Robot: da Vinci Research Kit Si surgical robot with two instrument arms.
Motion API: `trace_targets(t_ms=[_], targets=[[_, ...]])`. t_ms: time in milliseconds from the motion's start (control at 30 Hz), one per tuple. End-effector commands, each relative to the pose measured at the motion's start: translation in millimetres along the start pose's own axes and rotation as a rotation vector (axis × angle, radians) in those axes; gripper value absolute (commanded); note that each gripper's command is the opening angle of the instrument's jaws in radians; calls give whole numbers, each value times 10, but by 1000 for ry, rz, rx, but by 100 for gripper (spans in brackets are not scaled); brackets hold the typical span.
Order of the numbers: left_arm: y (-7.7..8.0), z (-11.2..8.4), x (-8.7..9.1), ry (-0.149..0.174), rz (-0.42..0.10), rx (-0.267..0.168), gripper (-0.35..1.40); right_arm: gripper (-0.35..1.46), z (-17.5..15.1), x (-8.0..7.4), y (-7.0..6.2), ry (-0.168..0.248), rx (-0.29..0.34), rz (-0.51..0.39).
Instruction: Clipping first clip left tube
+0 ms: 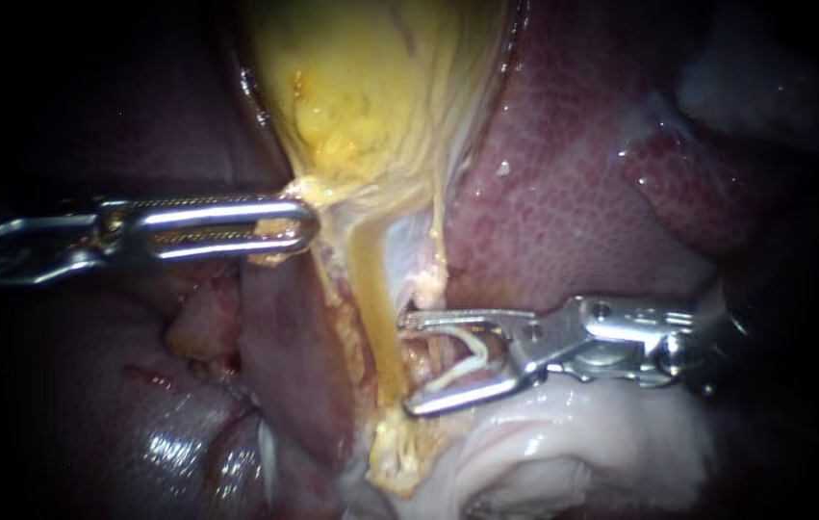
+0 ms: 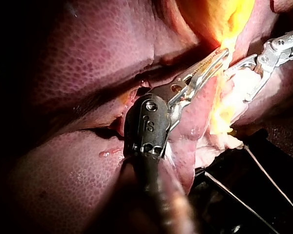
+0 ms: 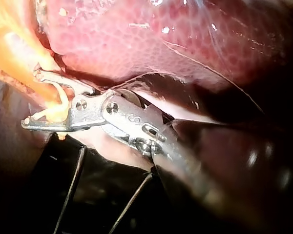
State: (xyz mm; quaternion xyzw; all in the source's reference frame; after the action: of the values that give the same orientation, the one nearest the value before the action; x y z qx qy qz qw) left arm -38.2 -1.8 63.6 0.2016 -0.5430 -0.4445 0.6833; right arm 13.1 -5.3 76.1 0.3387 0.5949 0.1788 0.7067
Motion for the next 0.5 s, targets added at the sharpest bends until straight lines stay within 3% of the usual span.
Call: trace_targets(t_ms=[33,500], targets=[[0,-2,0,-1,1,2,-35,60,1,-3,2,-1,1,3],[11,-24,-8,-7,-4,16,-35,60,18,-9,12,-3,14,11]])
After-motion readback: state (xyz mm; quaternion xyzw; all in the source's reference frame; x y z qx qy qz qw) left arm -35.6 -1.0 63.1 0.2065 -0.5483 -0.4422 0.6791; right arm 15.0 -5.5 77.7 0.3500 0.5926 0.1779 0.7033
